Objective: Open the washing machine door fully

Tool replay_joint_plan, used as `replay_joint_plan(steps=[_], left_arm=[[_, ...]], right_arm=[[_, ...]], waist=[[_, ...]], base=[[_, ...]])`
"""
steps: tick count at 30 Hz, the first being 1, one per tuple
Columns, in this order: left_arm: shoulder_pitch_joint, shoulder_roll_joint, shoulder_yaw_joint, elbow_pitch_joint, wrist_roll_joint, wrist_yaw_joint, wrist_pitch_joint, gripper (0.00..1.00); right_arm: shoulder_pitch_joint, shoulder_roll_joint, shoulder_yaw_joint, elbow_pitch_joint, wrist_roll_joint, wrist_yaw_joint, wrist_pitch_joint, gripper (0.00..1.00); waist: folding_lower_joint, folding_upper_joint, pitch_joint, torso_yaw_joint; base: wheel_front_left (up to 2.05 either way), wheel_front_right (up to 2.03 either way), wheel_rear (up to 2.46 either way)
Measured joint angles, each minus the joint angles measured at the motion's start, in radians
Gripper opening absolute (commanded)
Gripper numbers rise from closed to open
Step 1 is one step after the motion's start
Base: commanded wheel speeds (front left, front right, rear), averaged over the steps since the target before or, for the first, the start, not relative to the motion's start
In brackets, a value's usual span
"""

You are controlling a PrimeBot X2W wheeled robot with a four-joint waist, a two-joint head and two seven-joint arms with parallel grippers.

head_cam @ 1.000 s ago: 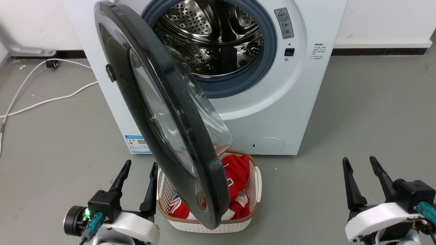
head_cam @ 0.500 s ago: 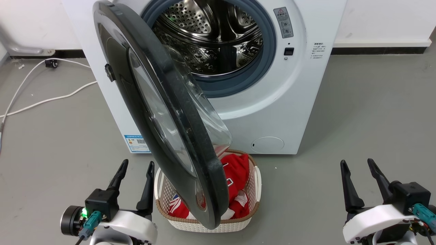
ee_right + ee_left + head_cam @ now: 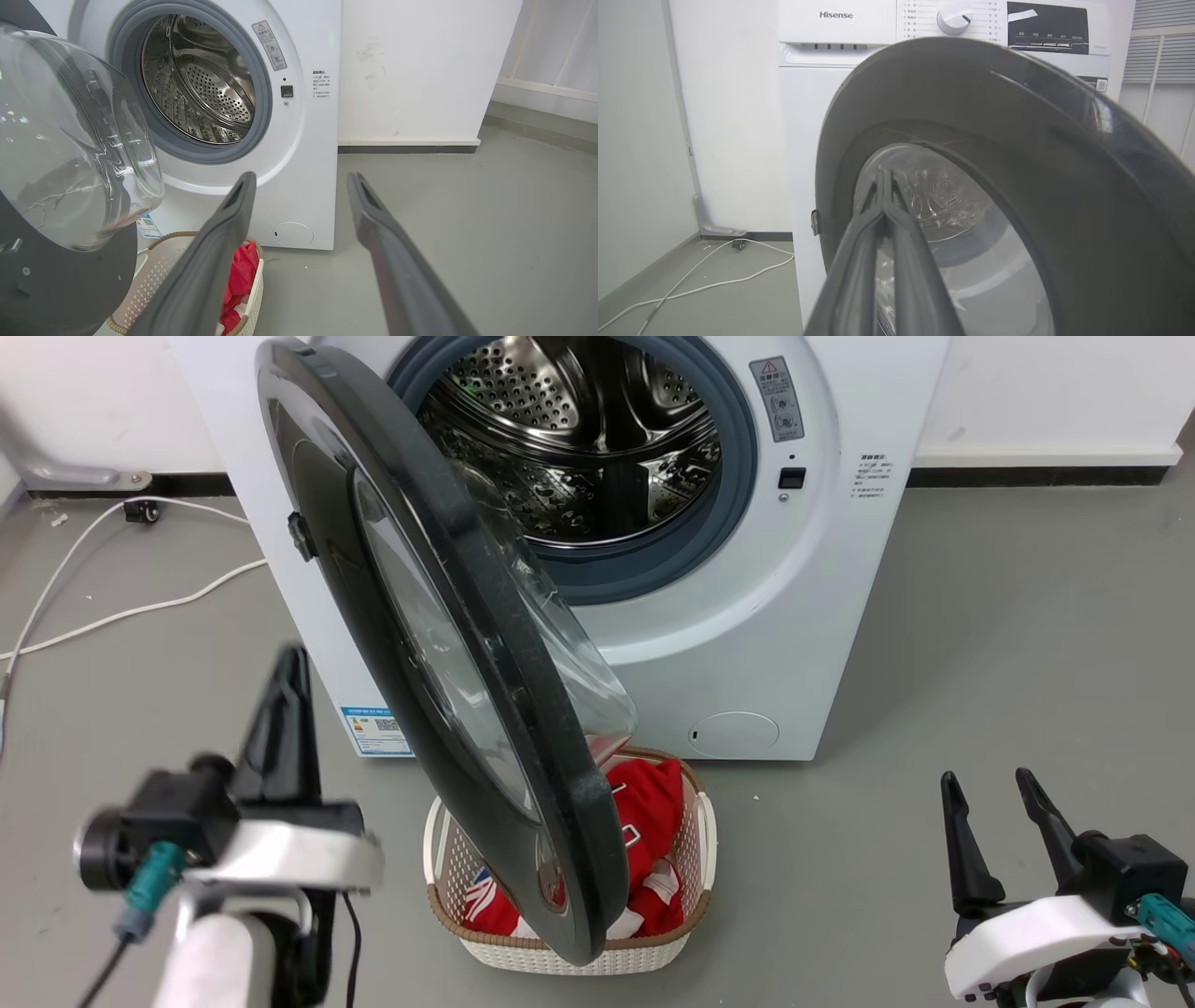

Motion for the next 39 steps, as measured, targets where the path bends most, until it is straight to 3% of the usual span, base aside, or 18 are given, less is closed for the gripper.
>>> replay_joint_plan(steps=[9,13,19,26,33,39], left_arm=[[-0.128,0.002,-0.036,-0.227,0.026,0.017,0.066,0.0],[-0.191,-0.001,-0.101,-0.362,0.035,-0.008,0.126,0.0],[-0.182,-0.025,-0.216,-0.442,0.007,-0.047,0.212,0.0],[-0.067,-0.039,-0.369,-0.447,-0.047,-0.078,0.311,0.0],[0.065,-0.04,-0.517,-0.335,-0.079,-0.093,0.385,0.0],[0.125,-0.043,-0.551,-0.204,-0.085,-0.076,0.393,0.0]], right_arm=[[0.0,0.001,-0.004,0.002,0.0,0.0,-0.009,1.0],[0.0,0.002,-0.005,0.002,0.0,0.0,-0.012,1.0],[0.0,0.002,-0.001,0.008,0.002,0.0,-0.015,1.0],[0.0,0.002,0.003,0.012,0.001,0.0,-0.019,1.0],[0.0,0.002,0.005,0.01,-0.009,0.0,-0.017,1.0],[-0.001,0.002,0.007,0.008,-0.01,0.0,-0.012,1.0]], waist=[[0.0001,0.0,-0.002,-0.003],[0.0001,0.0,0.0,-0.007],[0.0001,0.0,0.001,-0.019],[0.0001,0.0,0.005,-0.025],[0.0001,0.0,0.007,-0.026],[0.0,0.0,0.009,-0.034]], base=[[0.0,0.0,0.0],[0.0,0.0,0.0],[0.0,0.0,0.0],[0.0,0.0,0.0],[0.0,0.0,0.0],[0.0,0.0,0.0]])
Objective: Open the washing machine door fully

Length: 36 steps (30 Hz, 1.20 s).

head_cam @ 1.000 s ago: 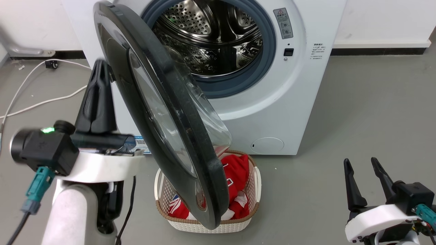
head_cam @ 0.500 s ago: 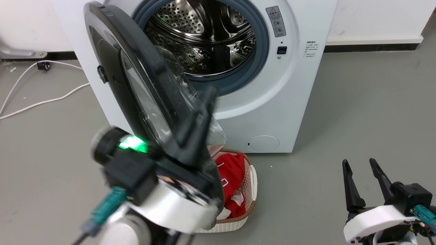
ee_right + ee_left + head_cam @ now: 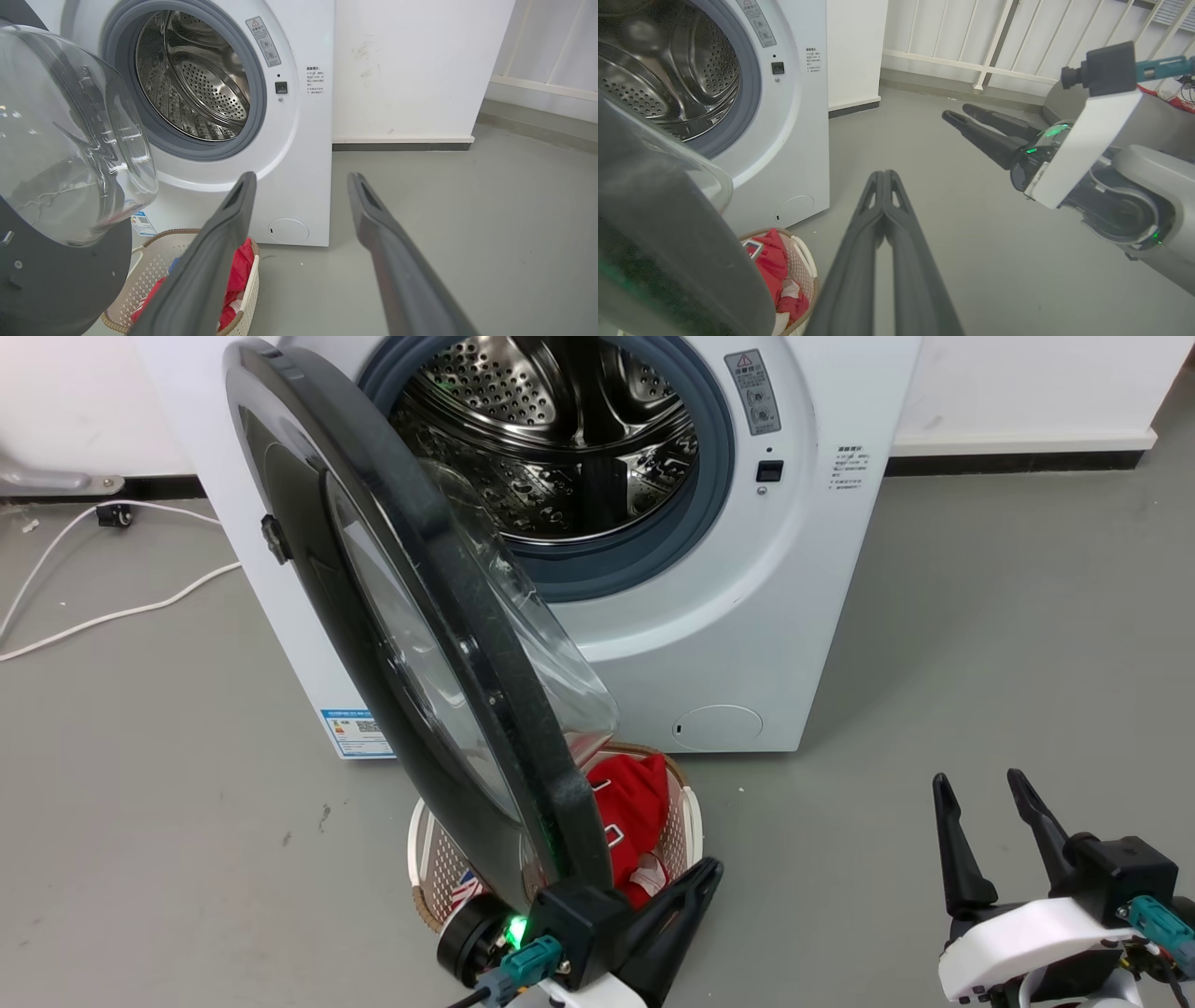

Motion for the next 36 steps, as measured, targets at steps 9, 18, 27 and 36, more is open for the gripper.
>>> replay_joint_plan(steps=[9,18,27,36], left_arm=[[-0.014,-0.007,0.068,0.128,0.014,0.071,-0.075,0.0],[-0.018,0.003,0.095,0.094,0.016,0.109,-0.074,0.0],[0.053,0.029,0.106,0.01,0.015,0.15,-0.041,0.0],[0.107,0.057,0.136,-0.026,0.013,0.193,-0.031,0.0]], right_arm=[[-0.001,0.0,0.002,-0.004,0.0,0.0,0.005,1.0],[-0.003,0.0,-0.006,-0.004,0.0,0.0,0.012,1.0],[-0.01,0.0,-0.019,-0.004,0.0,0.0,0.011,1.0],[-0.01,0.0,-0.033,-0.004,0.001,0.0,0.003,1.0]], waist=[[0.0,0.0,0.014,-0.007],[0.0,0.0,0.021,0.004],[0.0,0.0,0.018,0.04],[0.0,0.0,0.011,0.089]], base=[[0.0,0.0,0.0],[0.0,0.0,0.0],[0.0,0.0,0.0],[0.0,0.0,0.0]])
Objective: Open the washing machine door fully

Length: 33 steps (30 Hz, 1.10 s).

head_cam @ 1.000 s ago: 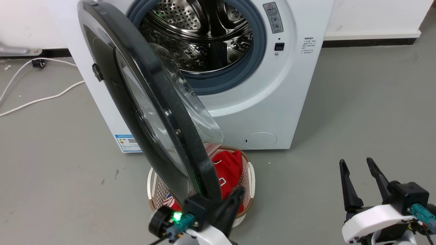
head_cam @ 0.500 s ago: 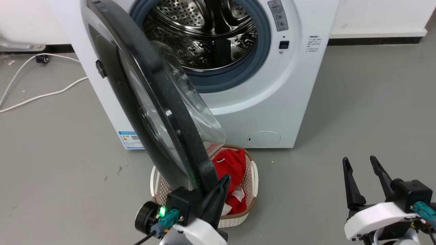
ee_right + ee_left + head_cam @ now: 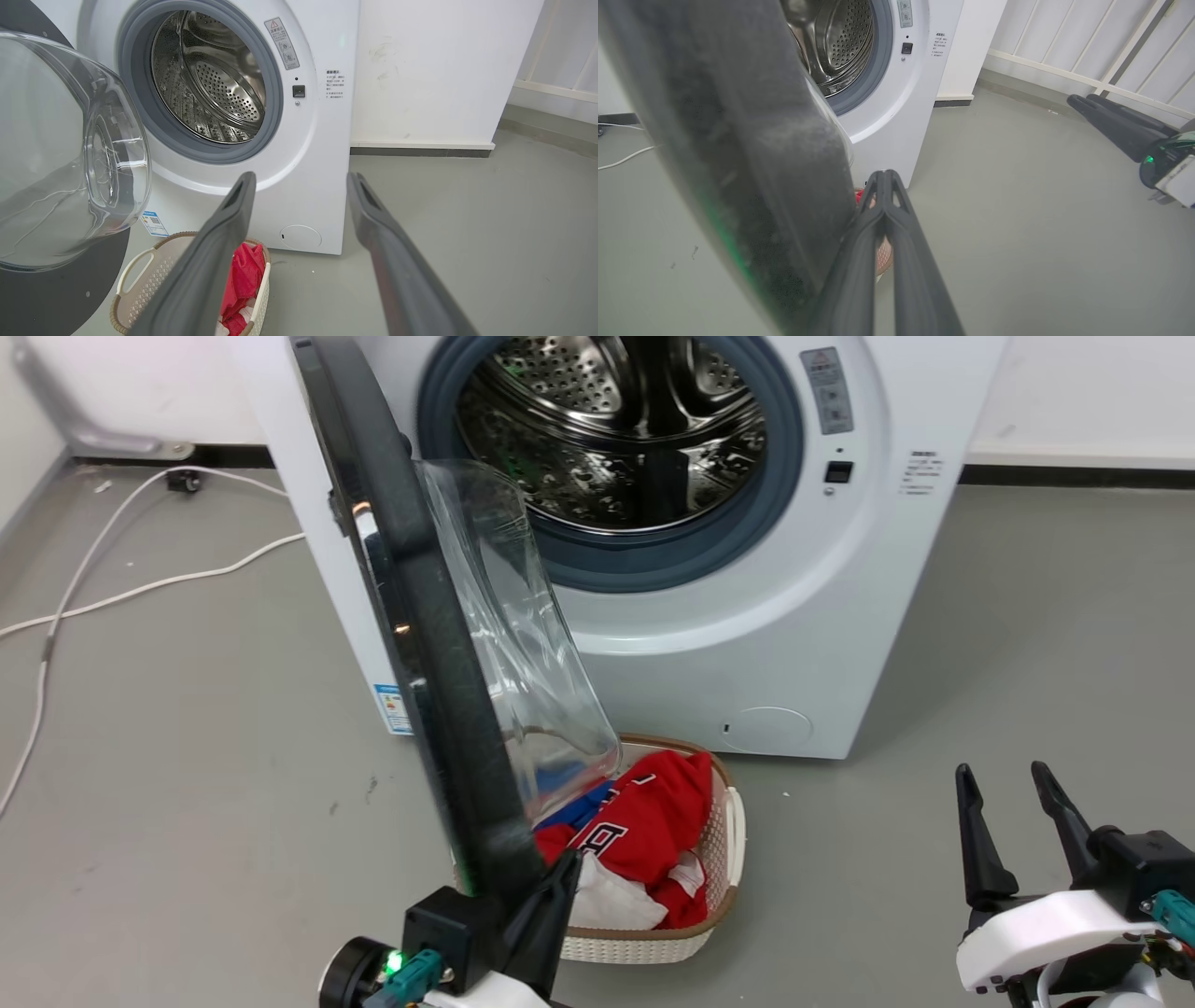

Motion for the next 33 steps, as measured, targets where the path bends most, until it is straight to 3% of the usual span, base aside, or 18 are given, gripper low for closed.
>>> replay_joint_plan(steps=[16,23,33], left_arm=[[0.04,0.033,0.114,-0.032,-0.011,0.081,-0.044,0.0],[0.042,0.067,0.238,-0.002,-0.063,0.109,-0.08,0.0],[-0.023,0.144,0.438,0.115,-0.156,0.114,-0.139,0.0]], right_arm=[[0.011,0.0,-0.028,-0.028,-0.006,0.0,0.009,1.0],[0.007,0.0,-0.028,-0.04,-0.012,0.0,0.018,1.0],[-0.013,0.0,-0.03,-0.091,-0.03,0.0,0.053,1.0]], waist=[[0.0,0.0,0.002,0.15],[0.0,0.0,0.005,0.19],[0.0,0.0,0.064,0.184]], base=[[0.0,0.0,0.0],[0.0,0.0,0.0],[0.0,0.0,0.0]])
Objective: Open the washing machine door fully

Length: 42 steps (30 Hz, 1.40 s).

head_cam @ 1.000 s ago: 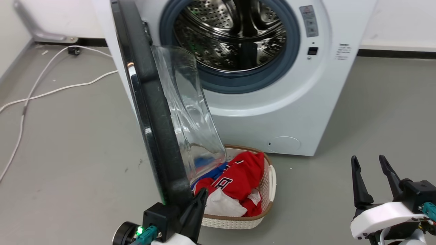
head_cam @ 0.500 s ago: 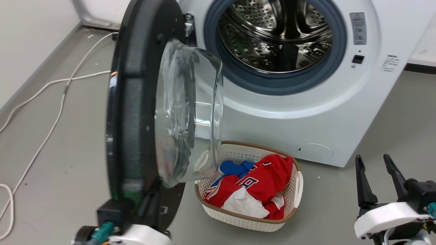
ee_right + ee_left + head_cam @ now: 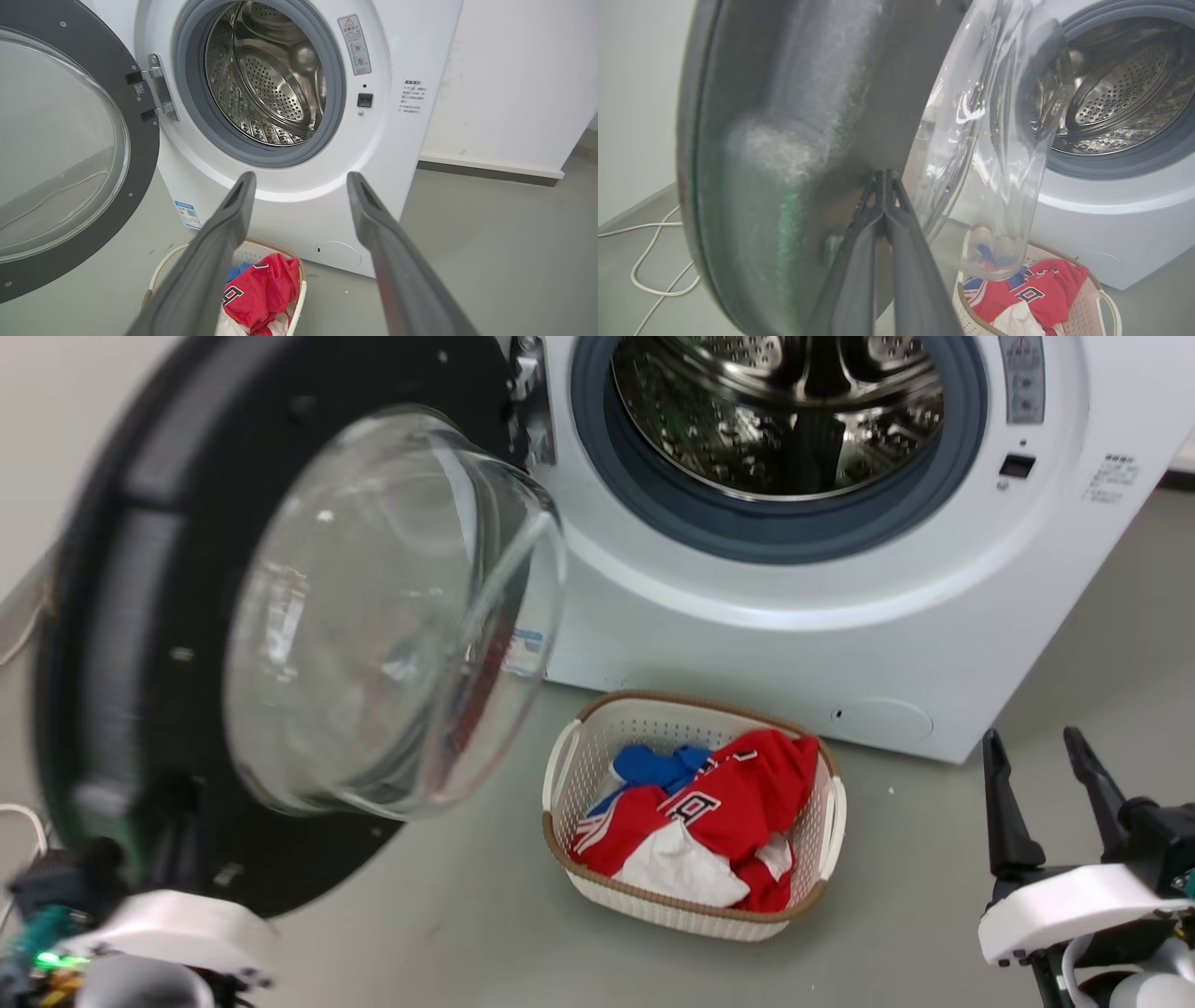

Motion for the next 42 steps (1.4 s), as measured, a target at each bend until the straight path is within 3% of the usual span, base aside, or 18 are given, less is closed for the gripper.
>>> replay_joint_plan(steps=[12,20,26,33,42], left_arm=[[-0.162,0.118,0.179,0.259,-0.114,-0.058,-0.054,0.0],[-0.267,0.167,0.196,0.445,-0.152,-0.133,-0.085,0.0],[-0.307,0.182,0.194,0.536,-0.151,-0.151,-0.13,0.0],[-0.249,0.151,0.176,0.499,-0.13,-0.14,-0.184,0.0],[-0.055,0.096,0.091,0.239,-0.041,-0.068,-0.168,0.0]], right_arm=[[-0.042,-0.006,-0.005,-0.049,-0.02,0.0,0.032,1.0],[-0.067,-0.006,0.001,-0.051,-0.023,0.0,0.036,1.0],[-0.074,-0.005,0.007,-0.041,-0.023,0.0,0.031,1.0],[-0.052,-0.003,0.0,-0.006,-0.011,0.0,0.015,1.0],[0.014,-0.001,-0.009,0.033,0.02,0.0,-0.003,1.0]], waist=[[0.0001,0.0,0.122,-0.021],[0.0001,0.0,0.156,-0.026],[0.0001,0.0,0.145,-0.033],[0.0001,0.0,0.086,-0.034],[0.0001,0.0,-0.034,-0.02]], base=[[0.0,0.0,0.0],[0.0,0.0,0.0],[0.0,0.0,0.0],[0.0,0.0,0.0],[0.0,0.0,0.0]])
